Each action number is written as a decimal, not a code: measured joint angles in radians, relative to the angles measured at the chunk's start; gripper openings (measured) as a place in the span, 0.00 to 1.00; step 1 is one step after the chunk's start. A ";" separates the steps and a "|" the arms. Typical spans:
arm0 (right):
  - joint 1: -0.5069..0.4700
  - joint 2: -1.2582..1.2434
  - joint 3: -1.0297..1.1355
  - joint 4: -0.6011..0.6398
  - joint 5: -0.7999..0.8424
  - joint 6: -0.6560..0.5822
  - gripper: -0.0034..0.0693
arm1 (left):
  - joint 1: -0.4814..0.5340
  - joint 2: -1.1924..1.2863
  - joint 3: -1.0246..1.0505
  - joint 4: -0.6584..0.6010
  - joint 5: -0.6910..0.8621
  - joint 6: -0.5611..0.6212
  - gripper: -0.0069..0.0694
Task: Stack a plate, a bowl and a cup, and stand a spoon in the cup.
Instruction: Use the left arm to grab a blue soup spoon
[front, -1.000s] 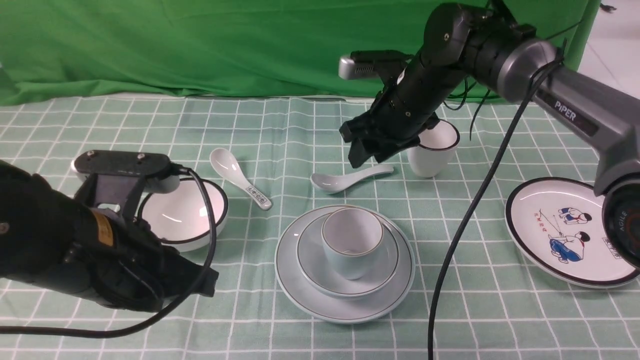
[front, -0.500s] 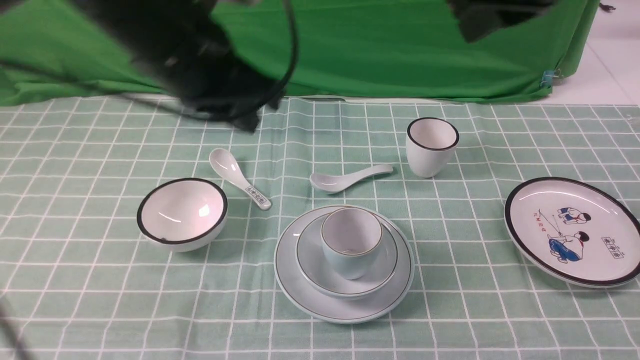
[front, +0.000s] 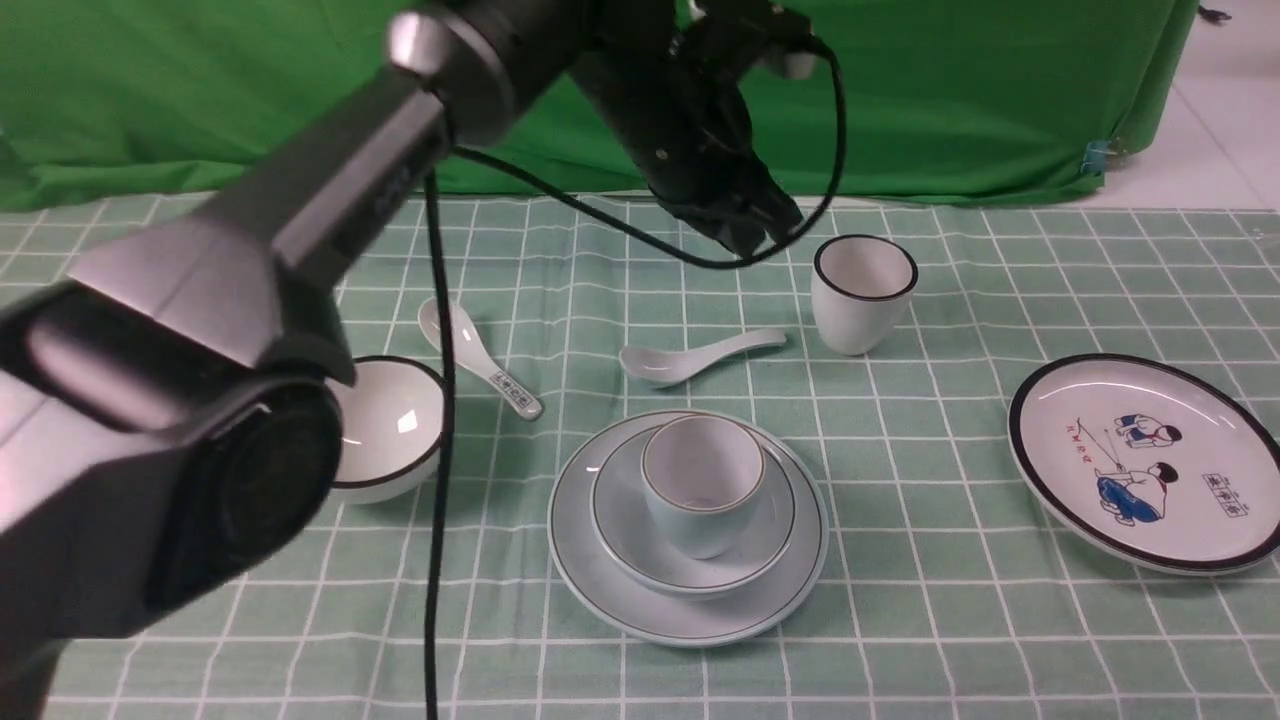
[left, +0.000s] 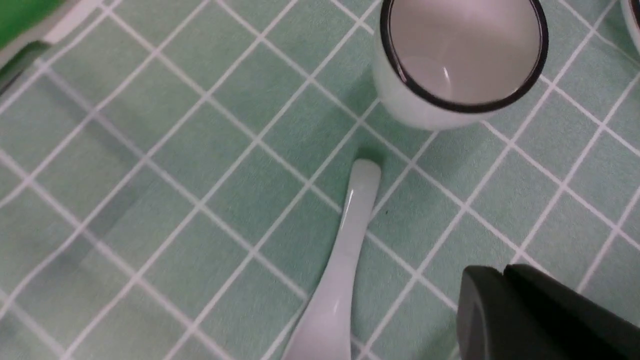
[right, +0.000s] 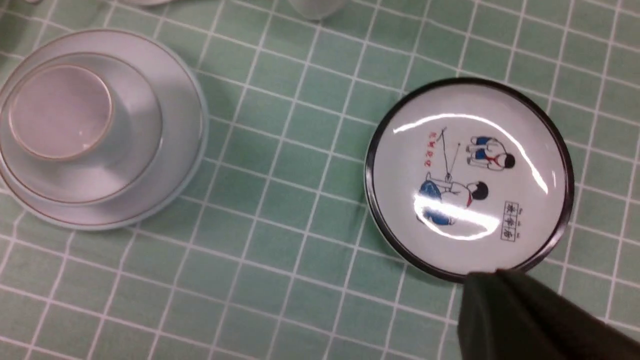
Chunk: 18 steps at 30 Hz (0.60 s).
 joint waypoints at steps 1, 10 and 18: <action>-0.004 -0.012 0.013 0.000 -0.002 0.000 0.08 | -0.011 0.026 -0.002 0.000 -0.034 0.012 0.10; -0.008 -0.025 0.024 0.006 -0.017 -0.004 0.08 | -0.025 0.103 -0.002 0.056 -0.107 0.077 0.20; -0.008 -0.025 0.024 0.007 -0.042 -0.004 0.08 | -0.024 0.155 -0.002 0.107 -0.122 0.082 0.65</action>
